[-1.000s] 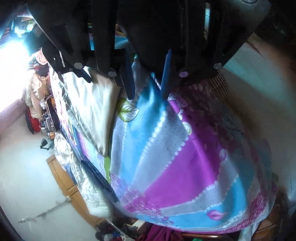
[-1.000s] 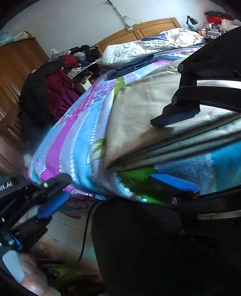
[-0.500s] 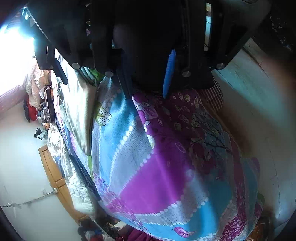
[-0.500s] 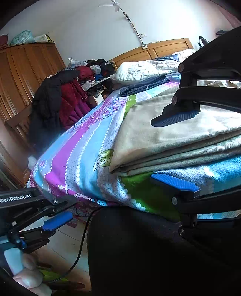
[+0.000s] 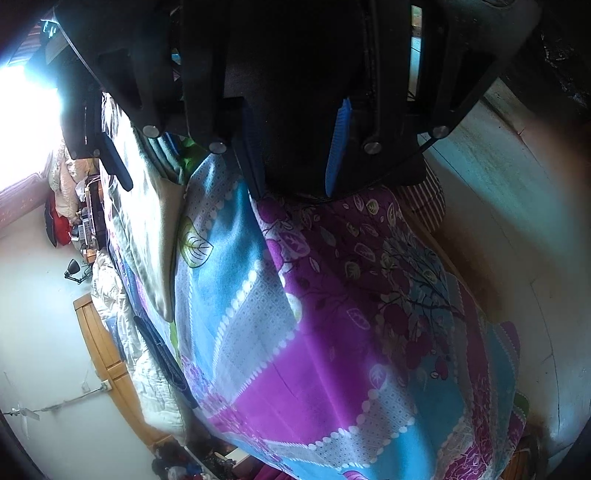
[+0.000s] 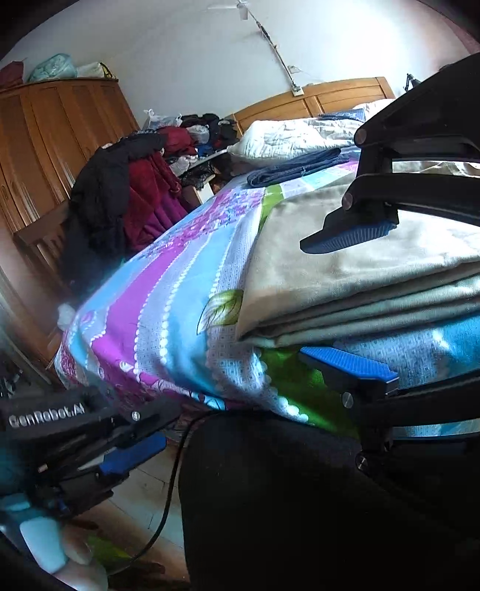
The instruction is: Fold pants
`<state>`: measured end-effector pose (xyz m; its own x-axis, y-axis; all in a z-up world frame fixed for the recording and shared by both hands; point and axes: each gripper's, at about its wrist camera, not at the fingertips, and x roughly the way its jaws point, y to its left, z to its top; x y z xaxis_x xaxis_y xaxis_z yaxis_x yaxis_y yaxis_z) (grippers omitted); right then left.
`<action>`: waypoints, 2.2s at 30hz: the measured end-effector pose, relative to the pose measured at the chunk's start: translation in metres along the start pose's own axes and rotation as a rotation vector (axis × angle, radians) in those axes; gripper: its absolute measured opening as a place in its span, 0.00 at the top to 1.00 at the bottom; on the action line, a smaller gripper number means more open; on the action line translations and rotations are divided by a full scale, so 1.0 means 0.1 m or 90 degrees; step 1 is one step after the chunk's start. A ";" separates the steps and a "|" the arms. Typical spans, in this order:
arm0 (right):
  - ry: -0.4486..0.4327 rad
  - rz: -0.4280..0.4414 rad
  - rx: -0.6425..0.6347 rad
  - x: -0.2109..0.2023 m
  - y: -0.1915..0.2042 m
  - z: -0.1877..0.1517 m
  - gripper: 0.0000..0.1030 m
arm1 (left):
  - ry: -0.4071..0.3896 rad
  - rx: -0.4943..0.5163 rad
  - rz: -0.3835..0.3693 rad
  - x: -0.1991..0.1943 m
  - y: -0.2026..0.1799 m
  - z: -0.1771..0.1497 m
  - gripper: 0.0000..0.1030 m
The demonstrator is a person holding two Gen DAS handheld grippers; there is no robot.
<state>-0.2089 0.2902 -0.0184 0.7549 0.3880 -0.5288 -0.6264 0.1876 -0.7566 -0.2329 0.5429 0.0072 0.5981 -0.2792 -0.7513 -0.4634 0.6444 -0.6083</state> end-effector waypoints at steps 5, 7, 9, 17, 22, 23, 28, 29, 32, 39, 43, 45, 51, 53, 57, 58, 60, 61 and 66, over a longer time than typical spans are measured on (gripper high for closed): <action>0.007 -0.030 0.013 0.03 -0.06 -0.04 0.49 | 0.003 -0.019 0.000 0.01 0.08 0.00 0.66; 0.007 -0.039 0.010 0.05 -0.04 -0.02 0.49 | 0.003 -0.015 -0.001 0.01 0.07 0.00 0.66; 0.001 -0.050 -0.003 0.09 0.01 0.02 0.49 | 0.002 -0.008 -0.006 -0.01 0.04 0.01 0.66; -0.013 -0.088 -0.031 0.21 0.03 0.04 0.58 | -0.038 0.061 -0.029 -0.15 -0.30 0.29 0.66; -0.007 -0.117 -0.043 0.22 0.01 -0.02 0.59 | -0.053 0.091 -0.030 -0.18 -0.38 0.43 0.57; -0.008 -0.119 -0.050 0.23 0.03 0.00 0.59 | -0.054 0.088 -0.029 -0.17 -0.38 0.43 0.53; -0.019 -0.130 -0.077 0.40 0.13 0.10 0.61 | -0.038 0.093 -0.046 -0.08 -0.43 0.43 0.53; -0.019 -0.119 -0.072 0.41 0.10 0.11 0.66 | -0.029 0.102 -0.051 -0.04 -0.48 0.48 0.53; -0.016 -0.061 -0.036 0.38 -0.02 0.16 0.91 | 0.002 0.157 -0.058 0.12 -0.75 0.66 0.53; -0.033 -0.049 0.018 0.27 -0.31 0.18 0.92 | 0.136 0.300 -0.183 0.84 -1.51 1.31 0.53; -0.041 -0.053 0.036 0.20 -0.43 0.14 0.92 | 0.197 0.322 -0.175 1.43 -1.70 1.62 0.55; -0.043 -0.053 0.056 0.17 -0.53 0.13 0.92 | 0.227 0.327 -0.193 1.63 -1.74 1.70 0.55; -0.056 -0.047 0.109 -0.02 -0.75 0.08 0.92 | 0.257 0.386 -0.197 1.80 -1.80 1.61 0.60; -0.056 -0.037 0.129 -0.05 -0.83 0.07 0.92 | 0.250 0.395 -0.218 1.72 -1.82 1.59 0.77; -0.054 -0.017 0.186 -0.14 -1.02 0.00 0.92 | 0.218 0.405 -0.219 1.65 -1.95 1.66 0.88; -0.054 -0.011 0.208 -0.17 -1.08 -0.04 0.92 | 0.210 0.404 -0.220 1.64 -1.99 1.71 0.89; -0.047 0.007 0.269 -0.26 -1.23 -0.13 0.92 | 0.186 0.406 -0.218 1.55 -2.11 1.70 0.91; -0.044 0.015 0.301 -0.30 -1.29 -0.19 0.92 | 0.174 0.406 -0.215 1.52 -2.17 1.70 0.92; -0.020 0.018 0.481 -0.69 -1.77 -0.79 0.92 | 0.116 0.396 -0.265 1.22 -2.86 1.46 0.94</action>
<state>-0.1350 0.1587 0.1215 0.7374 0.4252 -0.5249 -0.6170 0.7402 -0.2671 0.0682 0.4280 0.1269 0.5006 -0.6647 -0.5546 0.2621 0.7269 -0.6347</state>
